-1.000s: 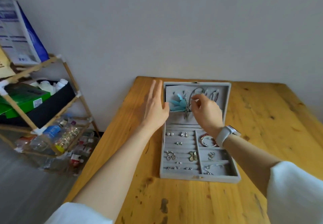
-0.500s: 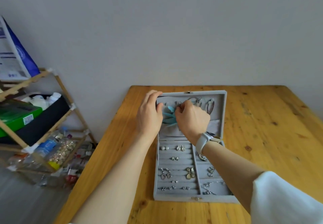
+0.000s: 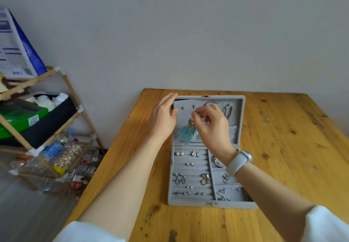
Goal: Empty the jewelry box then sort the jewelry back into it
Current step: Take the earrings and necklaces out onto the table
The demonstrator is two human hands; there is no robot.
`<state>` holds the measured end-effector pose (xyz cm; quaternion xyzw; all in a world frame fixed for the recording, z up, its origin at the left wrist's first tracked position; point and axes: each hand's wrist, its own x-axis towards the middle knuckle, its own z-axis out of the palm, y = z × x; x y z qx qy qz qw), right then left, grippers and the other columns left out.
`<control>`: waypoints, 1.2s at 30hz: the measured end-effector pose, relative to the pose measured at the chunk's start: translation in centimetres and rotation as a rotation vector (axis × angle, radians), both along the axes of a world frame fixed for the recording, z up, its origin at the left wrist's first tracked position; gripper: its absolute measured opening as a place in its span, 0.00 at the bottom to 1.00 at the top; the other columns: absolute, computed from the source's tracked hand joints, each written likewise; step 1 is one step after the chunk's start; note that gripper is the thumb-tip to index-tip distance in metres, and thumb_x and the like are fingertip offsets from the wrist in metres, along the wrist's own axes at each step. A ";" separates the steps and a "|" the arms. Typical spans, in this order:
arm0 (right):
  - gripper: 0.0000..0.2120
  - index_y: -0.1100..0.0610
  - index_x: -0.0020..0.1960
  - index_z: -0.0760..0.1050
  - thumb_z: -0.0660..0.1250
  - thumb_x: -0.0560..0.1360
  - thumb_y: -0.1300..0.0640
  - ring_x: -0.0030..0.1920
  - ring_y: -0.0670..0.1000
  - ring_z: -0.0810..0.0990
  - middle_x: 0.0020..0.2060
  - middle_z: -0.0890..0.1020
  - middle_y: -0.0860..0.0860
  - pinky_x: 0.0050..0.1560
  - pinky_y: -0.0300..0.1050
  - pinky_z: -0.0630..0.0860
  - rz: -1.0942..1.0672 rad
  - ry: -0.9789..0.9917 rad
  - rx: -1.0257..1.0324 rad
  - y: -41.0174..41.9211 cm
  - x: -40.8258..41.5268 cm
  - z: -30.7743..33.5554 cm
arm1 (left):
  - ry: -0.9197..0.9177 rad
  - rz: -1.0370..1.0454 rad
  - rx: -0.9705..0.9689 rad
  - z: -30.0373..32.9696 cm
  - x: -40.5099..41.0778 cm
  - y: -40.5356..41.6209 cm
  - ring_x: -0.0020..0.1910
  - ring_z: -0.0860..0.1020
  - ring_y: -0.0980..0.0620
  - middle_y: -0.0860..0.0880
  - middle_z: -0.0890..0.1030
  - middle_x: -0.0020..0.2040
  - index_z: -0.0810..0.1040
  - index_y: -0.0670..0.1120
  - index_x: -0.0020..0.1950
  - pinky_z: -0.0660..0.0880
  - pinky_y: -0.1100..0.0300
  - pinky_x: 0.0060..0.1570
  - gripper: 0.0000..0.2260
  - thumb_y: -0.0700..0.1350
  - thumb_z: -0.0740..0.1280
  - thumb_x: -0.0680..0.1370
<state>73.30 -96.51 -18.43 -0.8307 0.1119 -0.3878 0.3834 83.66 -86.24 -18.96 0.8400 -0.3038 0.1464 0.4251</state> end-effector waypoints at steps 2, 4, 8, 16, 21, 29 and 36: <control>0.06 0.52 0.39 0.75 0.66 0.73 0.60 0.38 0.44 0.74 0.36 0.74 0.46 0.39 0.35 0.70 0.134 0.050 0.094 0.7 -1.9 0.6 | 0.089 -0.033 -0.046 0.3 -0.7 0.8 0.71 0.62 0.52 0.49 0.64 0.72 0.62 0.47 0.73 0.57 0.67 0.66 0.25 0.36 0.62 0.77; 0.10 0.50 0.36 0.72 0.65 0.73 0.61 0.35 0.42 0.74 0.34 0.77 0.45 0.37 0.31 0.69 0.256 0.129 0.205 1.9 -4.0 0.9 | 0.142 -0.015 -0.122 0.4 -1.8 1.8 0.71 0.62 0.50 0.47 0.61 0.74 0.61 0.47 0.73 0.61 0.59 0.68 0.26 0.36 0.63 0.77; 0.08 0.56 0.37 0.73 0.64 0.74 0.63 0.31 0.42 0.72 0.31 0.76 0.48 0.31 0.31 0.68 0.432 0.299 0.365 4.4 -8.2 0.3 | 0.305 0.016 -0.185 -0.7 -6.2 5.8 0.57 0.74 0.54 0.48 0.73 0.63 0.70 0.45 0.66 0.69 0.75 0.52 0.17 0.38 0.62 0.78; 0.09 0.59 0.37 0.72 0.62 0.75 0.66 0.29 0.46 0.77 0.31 0.75 0.53 0.33 0.39 0.79 0.526 0.465 0.757 9.6 -13.0 -4.6 | 0.974 -0.053 -0.477 -6.7 -19.0 13.9 0.49 0.80 0.51 0.47 0.81 0.50 0.74 0.50 0.55 0.75 0.56 0.52 0.10 0.46 0.54 0.81; 0.10 0.57 0.34 0.73 0.64 0.74 0.64 0.24 0.44 0.73 0.27 0.75 0.51 0.28 0.38 0.74 0.399 0.524 0.572 11.5 -12.9 -6.5 | 1.146 -0.008 -0.571 -8.0 -22.9 15.9 0.38 0.80 0.52 0.48 0.81 0.47 0.75 0.46 0.58 0.77 0.60 0.42 0.10 0.46 0.59 0.79; 0.08 0.59 0.37 0.78 0.64 0.71 0.55 0.40 0.59 0.79 0.36 0.82 0.57 0.39 0.50 0.77 0.174 0.716 0.127 13.0 -10.3 -8.2 | 0.385 0.331 0.367 -8.5 -23.1 16.4 0.51 0.77 0.48 0.49 0.80 0.54 0.77 0.47 0.60 0.69 0.59 0.43 0.12 0.44 0.62 0.78; 0.10 0.58 0.42 0.79 0.61 0.75 0.56 0.44 0.61 0.78 0.39 0.82 0.59 0.43 0.49 0.75 0.254 0.692 0.072 12.6 -10.9 -8.3 | 0.157 0.305 0.446 -9.8 -23.7 17.4 0.57 0.72 0.46 0.49 0.74 0.59 0.75 0.46 0.62 0.69 0.50 0.53 0.18 0.42 0.67 0.72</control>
